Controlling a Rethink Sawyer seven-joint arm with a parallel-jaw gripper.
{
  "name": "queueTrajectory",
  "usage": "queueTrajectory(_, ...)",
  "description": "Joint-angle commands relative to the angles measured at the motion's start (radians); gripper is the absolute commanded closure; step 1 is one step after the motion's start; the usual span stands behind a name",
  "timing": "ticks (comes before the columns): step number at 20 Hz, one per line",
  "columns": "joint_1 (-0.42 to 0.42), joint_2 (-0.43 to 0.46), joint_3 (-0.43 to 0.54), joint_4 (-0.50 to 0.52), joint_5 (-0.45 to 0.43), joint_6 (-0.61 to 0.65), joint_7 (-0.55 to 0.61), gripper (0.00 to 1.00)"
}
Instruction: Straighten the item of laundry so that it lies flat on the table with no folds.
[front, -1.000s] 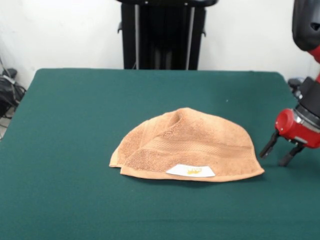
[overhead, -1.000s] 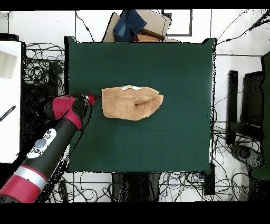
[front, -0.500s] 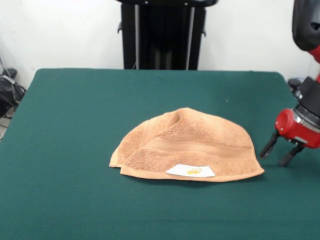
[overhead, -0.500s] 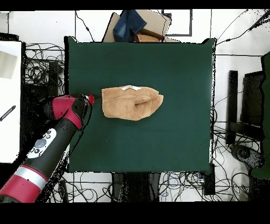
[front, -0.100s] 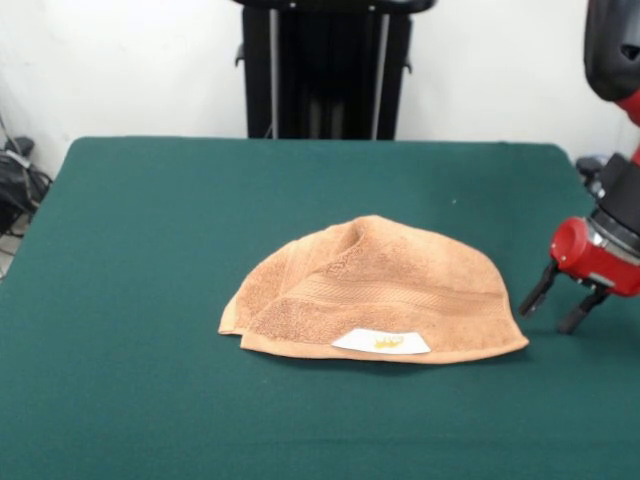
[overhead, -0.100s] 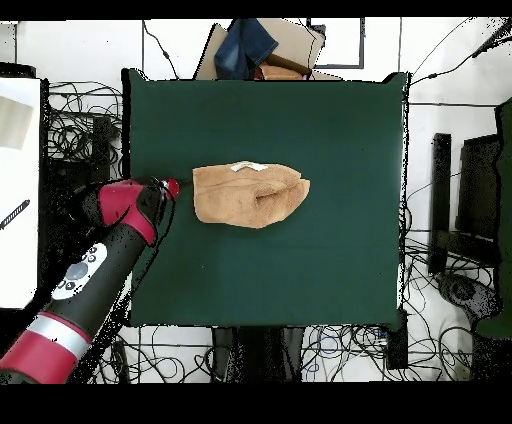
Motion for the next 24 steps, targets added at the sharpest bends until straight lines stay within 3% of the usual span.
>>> queueTrajectory(1, -0.028, 0.017, 0.133, 0.073, 0.005, -0.042, 0.276, 0.00)
queueTrajectory(17, -0.049, -0.021, 0.144, 0.111, -0.019, -0.060, 0.226, 0.00)
queueTrajectory(24, -0.055, 0.047, 0.163, 0.080, -0.003, -0.135, 0.257, 0.00)
